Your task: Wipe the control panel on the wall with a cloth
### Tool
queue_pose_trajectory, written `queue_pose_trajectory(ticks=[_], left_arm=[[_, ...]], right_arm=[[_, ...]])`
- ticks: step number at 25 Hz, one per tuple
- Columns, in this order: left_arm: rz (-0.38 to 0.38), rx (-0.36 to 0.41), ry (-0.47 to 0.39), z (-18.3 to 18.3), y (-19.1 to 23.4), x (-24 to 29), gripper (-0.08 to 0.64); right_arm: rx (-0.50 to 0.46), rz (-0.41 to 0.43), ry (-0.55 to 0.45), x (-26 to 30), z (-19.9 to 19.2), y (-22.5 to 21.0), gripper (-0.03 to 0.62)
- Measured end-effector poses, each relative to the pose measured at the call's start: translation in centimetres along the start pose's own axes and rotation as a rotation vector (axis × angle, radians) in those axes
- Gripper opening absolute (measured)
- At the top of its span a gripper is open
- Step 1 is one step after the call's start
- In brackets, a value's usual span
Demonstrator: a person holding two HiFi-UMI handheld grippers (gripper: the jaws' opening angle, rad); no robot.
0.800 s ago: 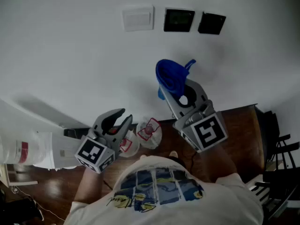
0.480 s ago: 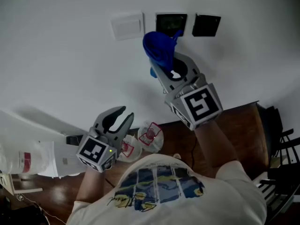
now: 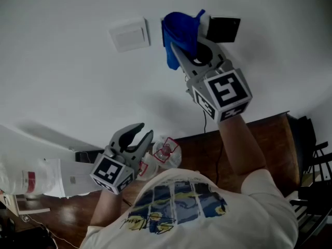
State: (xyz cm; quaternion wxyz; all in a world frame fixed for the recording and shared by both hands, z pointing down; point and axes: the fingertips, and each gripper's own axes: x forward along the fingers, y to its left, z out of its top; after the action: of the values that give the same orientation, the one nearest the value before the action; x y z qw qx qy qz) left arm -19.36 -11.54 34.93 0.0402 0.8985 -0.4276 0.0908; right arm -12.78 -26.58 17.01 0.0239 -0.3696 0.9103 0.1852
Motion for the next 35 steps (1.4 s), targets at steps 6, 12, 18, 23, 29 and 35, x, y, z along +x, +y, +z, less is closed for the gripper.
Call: queue_pose_trajectory(ticks=[6, 12, 18, 23, 29, 35], left_arm=[[-0.002, -0.015, 0.011, -0.3, -1.4, 1.8, 0.107], [-0.01, -0.028, 0.017, -0.1, -3.6, 4.3, 0.107], [0.016, -0.047, 0.011, 0.1, -5.4, 5.8, 0.107], [0.029, -0.053, 0.012, 0.0, -6.8, 6.5, 0.107], [0.045, -0.058, 0.005, 0.0, -7.5, 5.7, 0.107], [0.045, -0.051, 0.014, -0.7, -6.7, 3.9, 0.107]], right_arm=[[-0.007, -0.047, 0.023, -2.5, -1.4, -4.5, 0.075], [-0.01, -0.111, 0.028, -6.6, -2.0, -10.1, 0.075], [-0.028, -0.164, 0.056, -10.1, -3.2, -15.5, 0.075], [-0.068, -0.213, 0.09, -11.4, -4.5, -18.7, 0.075], [-0.053, -0.202, 0.089, -12.1, -5.2, -18.8, 0.075], [-0.045, -0.129, 0.008, -13.3, -1.5, -12.4, 0.075]])
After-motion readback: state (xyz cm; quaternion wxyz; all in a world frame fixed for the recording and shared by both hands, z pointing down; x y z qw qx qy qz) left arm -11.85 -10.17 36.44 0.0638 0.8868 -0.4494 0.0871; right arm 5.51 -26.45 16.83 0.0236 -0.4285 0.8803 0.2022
